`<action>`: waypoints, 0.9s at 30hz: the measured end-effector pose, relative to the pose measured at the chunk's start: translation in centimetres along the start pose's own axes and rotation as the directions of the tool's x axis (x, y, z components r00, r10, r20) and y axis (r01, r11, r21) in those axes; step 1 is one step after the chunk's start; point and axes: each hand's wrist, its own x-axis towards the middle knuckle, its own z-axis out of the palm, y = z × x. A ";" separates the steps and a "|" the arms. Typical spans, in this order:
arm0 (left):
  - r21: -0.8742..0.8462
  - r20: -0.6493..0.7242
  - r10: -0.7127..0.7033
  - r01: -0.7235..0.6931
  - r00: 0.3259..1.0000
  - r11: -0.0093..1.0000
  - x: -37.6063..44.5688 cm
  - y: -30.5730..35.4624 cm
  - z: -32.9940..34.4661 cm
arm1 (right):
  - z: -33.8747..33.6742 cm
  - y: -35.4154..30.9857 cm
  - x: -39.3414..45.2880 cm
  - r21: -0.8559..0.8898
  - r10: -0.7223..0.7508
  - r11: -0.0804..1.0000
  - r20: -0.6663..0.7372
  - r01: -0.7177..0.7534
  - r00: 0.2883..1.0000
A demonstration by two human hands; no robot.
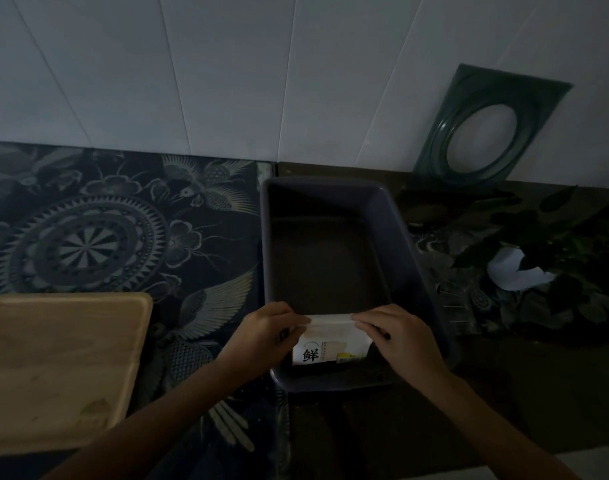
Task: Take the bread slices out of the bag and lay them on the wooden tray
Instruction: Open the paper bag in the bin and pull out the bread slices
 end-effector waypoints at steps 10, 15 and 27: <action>0.046 0.005 0.022 -0.023 1.000 0.999 1.4 0.7 -0.1 | -1.4 1.2 2.3 0.075 -0.029 0.997 0.151 0.018 0.988; 0.131 0.054 0.091 -0.097 0.994 0.987 2.6 1.7 0.5 | -1.5 1.5 3.3 0.121 -0.049 0.993 0.269 0.017 0.962; 0.067 0.043 0.083 -0.086 0.996 0.994 4.1 3.2 -0.4 | -1.7 1.7 2.9 0.163 -0.138 0.982 0.298 0.092 0.944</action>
